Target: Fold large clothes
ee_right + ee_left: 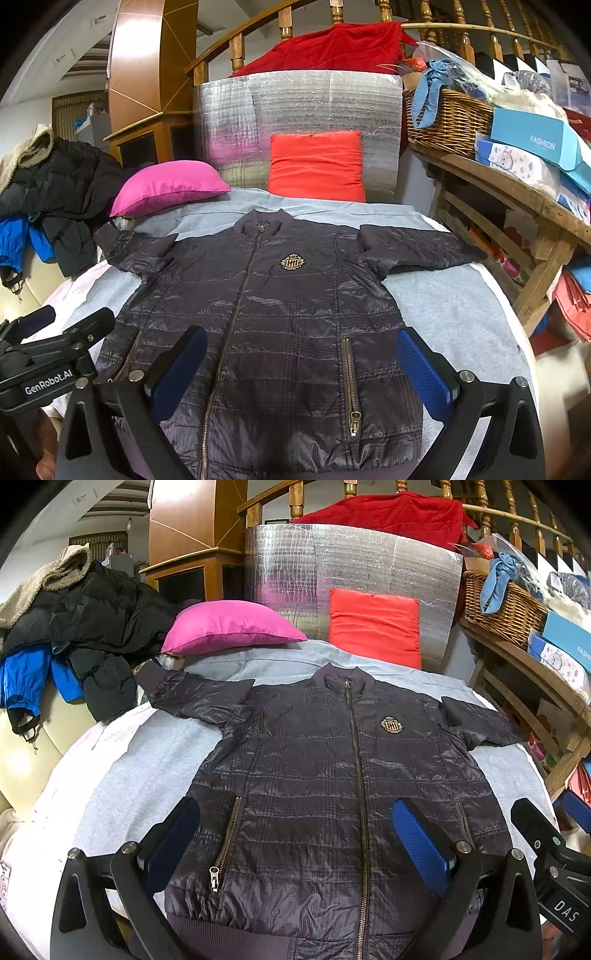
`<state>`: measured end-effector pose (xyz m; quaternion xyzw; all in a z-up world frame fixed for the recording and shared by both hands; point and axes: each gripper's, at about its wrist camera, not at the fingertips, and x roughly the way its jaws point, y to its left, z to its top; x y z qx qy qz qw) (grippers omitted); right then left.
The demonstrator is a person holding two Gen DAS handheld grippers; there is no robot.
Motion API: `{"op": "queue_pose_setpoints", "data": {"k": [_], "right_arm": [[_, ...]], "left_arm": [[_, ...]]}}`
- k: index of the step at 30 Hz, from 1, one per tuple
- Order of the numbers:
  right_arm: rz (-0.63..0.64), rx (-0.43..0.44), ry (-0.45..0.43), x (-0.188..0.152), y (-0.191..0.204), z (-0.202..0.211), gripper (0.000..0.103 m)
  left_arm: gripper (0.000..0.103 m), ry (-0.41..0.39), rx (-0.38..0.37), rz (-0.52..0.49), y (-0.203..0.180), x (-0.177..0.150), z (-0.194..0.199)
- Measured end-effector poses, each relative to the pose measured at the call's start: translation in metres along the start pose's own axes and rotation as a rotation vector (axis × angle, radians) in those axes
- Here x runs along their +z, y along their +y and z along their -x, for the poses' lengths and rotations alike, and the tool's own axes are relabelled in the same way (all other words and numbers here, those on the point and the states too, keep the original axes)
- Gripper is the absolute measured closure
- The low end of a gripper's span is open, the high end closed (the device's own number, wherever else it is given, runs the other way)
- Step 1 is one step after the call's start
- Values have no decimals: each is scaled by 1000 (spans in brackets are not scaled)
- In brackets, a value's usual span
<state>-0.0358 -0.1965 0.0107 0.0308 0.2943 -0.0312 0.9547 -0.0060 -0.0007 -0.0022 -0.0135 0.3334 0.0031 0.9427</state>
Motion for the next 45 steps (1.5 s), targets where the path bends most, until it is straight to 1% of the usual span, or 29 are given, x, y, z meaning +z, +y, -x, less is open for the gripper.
{"op": "queue_pose_setpoints", "data": {"k": [22, 45], "right_arm": [[8, -4, 4, 1, 2, 2, 0], [20, -6, -3, 3, 4, 8, 0]], "left_arm": [[0, 5, -9, 6, 1, -1, 2], [0, -8, -7, 3, 3, 3, 6]]}}
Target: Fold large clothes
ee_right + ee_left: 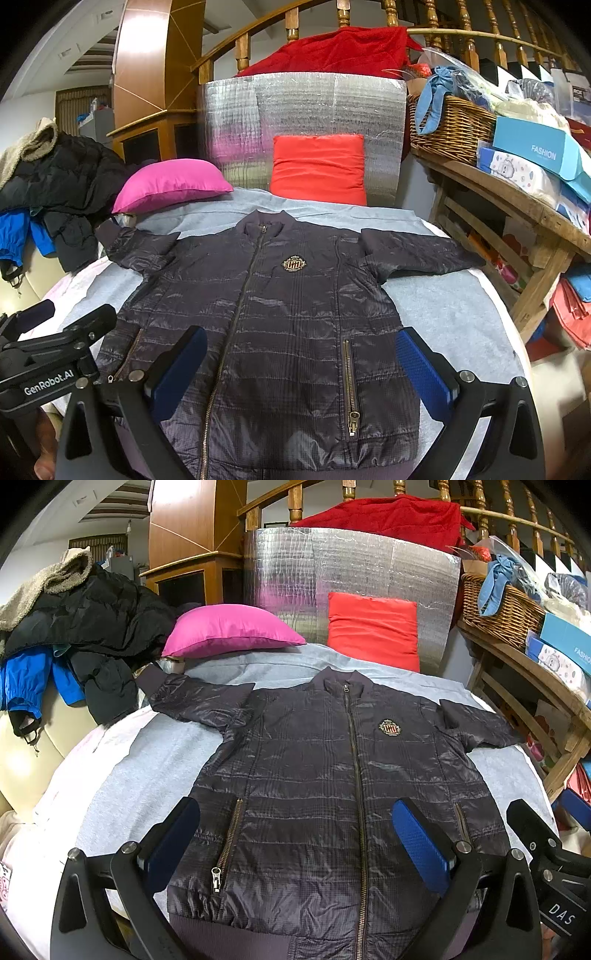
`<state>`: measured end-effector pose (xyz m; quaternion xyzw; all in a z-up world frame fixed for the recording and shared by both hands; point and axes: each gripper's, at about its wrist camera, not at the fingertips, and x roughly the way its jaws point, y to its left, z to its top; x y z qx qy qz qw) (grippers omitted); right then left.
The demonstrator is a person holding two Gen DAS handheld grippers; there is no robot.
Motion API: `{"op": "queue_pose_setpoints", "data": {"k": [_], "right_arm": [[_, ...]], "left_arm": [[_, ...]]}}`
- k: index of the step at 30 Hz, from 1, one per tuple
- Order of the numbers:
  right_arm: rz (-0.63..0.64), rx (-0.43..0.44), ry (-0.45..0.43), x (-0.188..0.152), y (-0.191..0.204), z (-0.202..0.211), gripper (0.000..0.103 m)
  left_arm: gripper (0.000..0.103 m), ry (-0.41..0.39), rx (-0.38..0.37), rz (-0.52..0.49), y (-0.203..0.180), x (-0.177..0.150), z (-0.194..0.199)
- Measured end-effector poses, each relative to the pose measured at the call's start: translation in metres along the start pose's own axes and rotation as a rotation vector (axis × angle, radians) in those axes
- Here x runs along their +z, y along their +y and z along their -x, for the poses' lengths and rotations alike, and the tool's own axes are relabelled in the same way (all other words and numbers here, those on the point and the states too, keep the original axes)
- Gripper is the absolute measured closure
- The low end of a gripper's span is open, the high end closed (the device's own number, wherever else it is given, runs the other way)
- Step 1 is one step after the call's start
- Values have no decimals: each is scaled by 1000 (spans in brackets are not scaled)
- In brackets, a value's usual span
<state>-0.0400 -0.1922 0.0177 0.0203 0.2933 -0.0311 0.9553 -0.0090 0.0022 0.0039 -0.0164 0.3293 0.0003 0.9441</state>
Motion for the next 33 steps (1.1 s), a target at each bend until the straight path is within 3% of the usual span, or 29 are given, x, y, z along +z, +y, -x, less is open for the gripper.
{"op": "queue_pose_setpoints", "data": {"k": [33], "right_arm": [[-11, 12, 9, -1, -3, -3, 0]], "left_arm": [[0, 8, -1, 3, 4, 0, -4]]}}
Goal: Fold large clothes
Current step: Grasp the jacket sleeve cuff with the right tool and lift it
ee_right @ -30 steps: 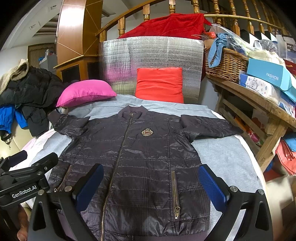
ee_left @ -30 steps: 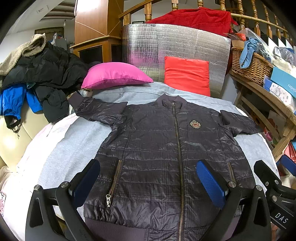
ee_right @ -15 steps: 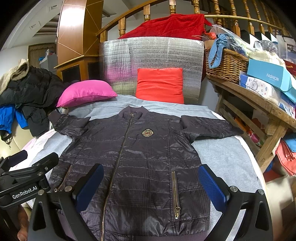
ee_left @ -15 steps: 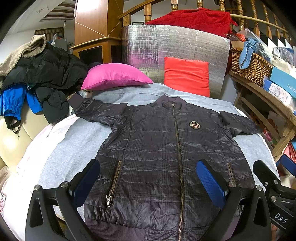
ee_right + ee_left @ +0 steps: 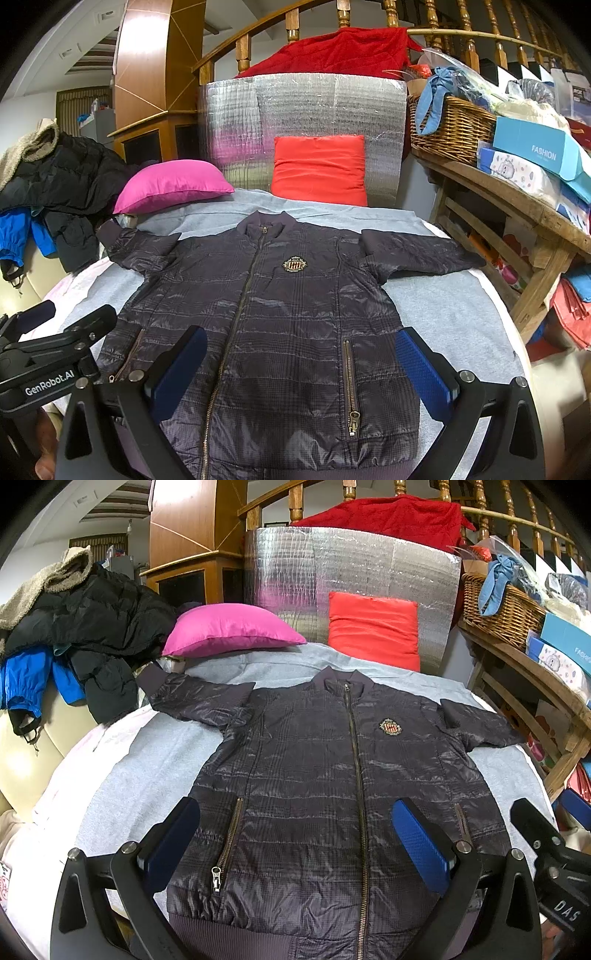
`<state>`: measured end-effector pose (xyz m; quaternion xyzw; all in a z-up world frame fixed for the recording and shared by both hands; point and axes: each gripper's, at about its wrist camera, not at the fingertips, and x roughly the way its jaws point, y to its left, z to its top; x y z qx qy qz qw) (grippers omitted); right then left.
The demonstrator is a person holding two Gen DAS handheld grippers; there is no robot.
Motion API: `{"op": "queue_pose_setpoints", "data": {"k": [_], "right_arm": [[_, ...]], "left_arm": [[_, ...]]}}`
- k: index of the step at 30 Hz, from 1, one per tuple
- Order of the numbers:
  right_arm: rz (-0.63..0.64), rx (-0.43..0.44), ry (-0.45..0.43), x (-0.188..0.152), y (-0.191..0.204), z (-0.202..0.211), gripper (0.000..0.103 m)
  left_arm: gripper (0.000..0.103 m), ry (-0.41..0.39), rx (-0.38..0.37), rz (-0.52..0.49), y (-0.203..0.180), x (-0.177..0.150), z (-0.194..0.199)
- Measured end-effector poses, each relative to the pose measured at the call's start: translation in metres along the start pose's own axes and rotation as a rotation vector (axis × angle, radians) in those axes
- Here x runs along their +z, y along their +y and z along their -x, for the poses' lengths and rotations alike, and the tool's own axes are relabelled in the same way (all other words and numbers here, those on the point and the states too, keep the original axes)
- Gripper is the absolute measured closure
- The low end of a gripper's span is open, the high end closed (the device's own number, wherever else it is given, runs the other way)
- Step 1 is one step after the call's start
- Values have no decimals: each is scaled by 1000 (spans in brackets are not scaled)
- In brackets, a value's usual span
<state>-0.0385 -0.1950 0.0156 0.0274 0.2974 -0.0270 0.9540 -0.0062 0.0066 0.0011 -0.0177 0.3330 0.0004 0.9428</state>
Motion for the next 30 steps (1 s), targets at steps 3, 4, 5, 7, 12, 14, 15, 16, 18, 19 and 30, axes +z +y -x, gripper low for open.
{"op": "queue_pose_setpoints", "data": {"k": [3, 4, 5, 7, 12, 14, 15, 16, 18, 19, 30], "right_arm": [[-35, 30, 38, -6, -15, -11, 0], [-54, 39, 55, -9, -23, -16, 0], [-79, 53, 73, -12, -34, -22, 0], [-143, 66, 108, -20, -61, -34, 0], [-366, 57, 162, -30, -154, -69, 0], [-471, 66, 161, -29, -195, -82, 0], [-515, 78, 151, -28, -212, -89, 0], [-577, 94, 141, -25, -234, -99, 0], [-683, 122, 125, -18, -270, -119, 0], [-735, 146, 114, -14, -287, -130, 0], [-1035, 84, 149, 25, -417, -298, 18]], "left_arm": [[0, 23, 14, 7, 5, -4, -14], [0, 38, 26, 12, 10, -5, -23], [0, 50, 37, 17, 13, -5, -32], [0, 77, 66, 17, 20, -6, -51], [0, 124, 109, 16, 31, -4, -92], [0, 136, 109, 29, 33, -1, -105], [0, 142, 106, 36, 34, 0, -112], [0, 150, 106, 39, 34, 1, -118], [0, 162, 107, 38, 33, 2, -133], [0, 168, 108, 34, 31, 3, -140], [0, 213, 133, -40, 8, 1, -195]]}}
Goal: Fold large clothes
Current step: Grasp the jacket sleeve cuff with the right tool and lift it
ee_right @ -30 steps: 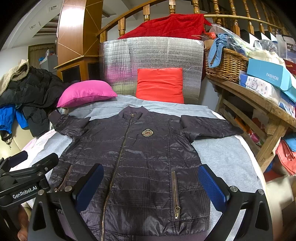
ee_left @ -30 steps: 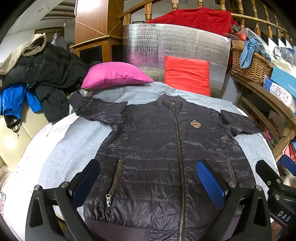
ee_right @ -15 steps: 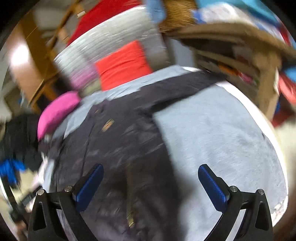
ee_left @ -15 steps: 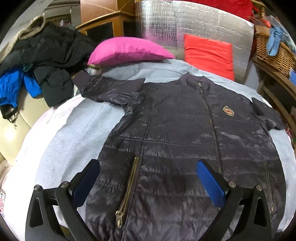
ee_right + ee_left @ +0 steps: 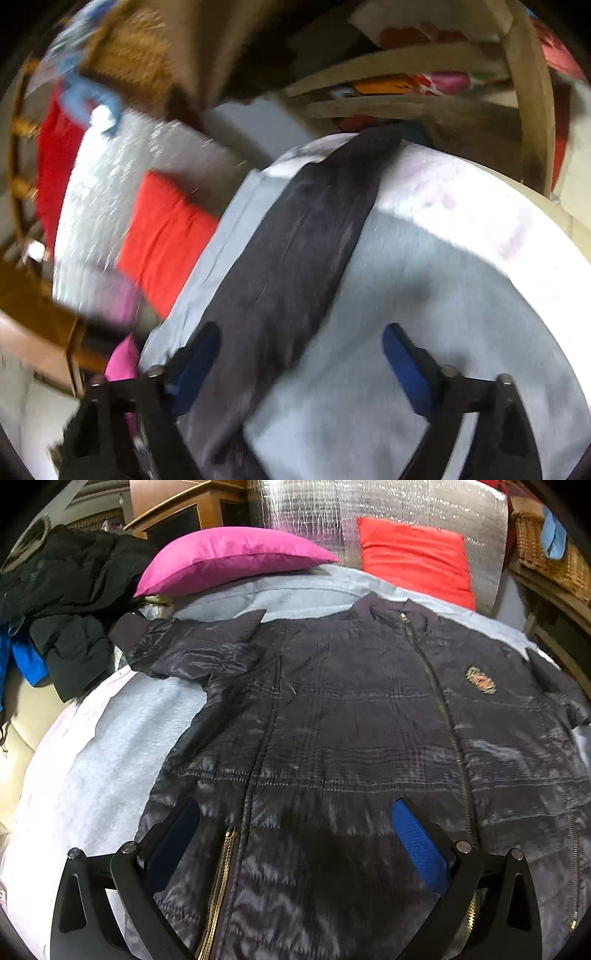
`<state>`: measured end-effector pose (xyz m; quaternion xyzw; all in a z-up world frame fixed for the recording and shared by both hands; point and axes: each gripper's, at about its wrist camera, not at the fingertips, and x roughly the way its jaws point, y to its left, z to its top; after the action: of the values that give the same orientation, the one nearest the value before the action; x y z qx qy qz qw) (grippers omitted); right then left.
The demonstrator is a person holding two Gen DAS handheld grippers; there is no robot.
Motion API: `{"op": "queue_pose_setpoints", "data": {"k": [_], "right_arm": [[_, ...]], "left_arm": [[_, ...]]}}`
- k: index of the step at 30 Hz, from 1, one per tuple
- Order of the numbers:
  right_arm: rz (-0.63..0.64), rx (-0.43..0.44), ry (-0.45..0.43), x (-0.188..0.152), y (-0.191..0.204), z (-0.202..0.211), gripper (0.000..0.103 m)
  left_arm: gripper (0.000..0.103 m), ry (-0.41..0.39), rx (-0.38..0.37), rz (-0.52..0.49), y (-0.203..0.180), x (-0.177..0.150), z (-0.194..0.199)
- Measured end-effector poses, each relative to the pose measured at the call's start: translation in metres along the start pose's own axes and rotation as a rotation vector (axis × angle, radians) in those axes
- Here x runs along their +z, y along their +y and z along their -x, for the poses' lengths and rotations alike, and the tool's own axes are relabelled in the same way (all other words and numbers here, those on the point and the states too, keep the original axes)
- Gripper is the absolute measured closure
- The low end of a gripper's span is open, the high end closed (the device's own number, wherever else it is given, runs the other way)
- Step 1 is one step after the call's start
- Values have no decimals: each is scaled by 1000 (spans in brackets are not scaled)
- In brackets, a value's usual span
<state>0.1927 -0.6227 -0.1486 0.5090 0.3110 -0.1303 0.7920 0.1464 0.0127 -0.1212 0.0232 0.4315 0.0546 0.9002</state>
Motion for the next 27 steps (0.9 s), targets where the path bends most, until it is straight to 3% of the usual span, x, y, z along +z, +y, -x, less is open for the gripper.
{"op": "queue_pose_setpoints", "data": {"k": [5, 7, 9, 12, 17, 20, 23, 27], "right_arm": [[0, -64, -5, 30, 2, -38, 18], [7, -84, 2, 37, 4, -51, 23], [71, -147, 41, 41, 15, -64, 80], [232, -206, -4, 40, 49, -56, 89], [455, -187, -91, 21, 128, -23, 91], [606, -162, -132, -8, 181, 2, 91], [770, -127, -156, -49, 231, 19, 91], [1021, -85, -152, -141, 293, 26, 91]], "left_arm": [[0, 16, 24, 0, -4, 2, -14], [0, 30, 26, -1, -5, 2, -18], [0, 36, 35, 5, -3, 3, -19], [0, 30, 29, 27, 3, 4, -17], [0, 15, 5, 59, 14, 6, -8], [0, -3, -14, 77, 21, 5, 1], [0, -18, -30, 97, 30, 4, 11], [0, -38, -48, 128, 43, 3, 23]]}}
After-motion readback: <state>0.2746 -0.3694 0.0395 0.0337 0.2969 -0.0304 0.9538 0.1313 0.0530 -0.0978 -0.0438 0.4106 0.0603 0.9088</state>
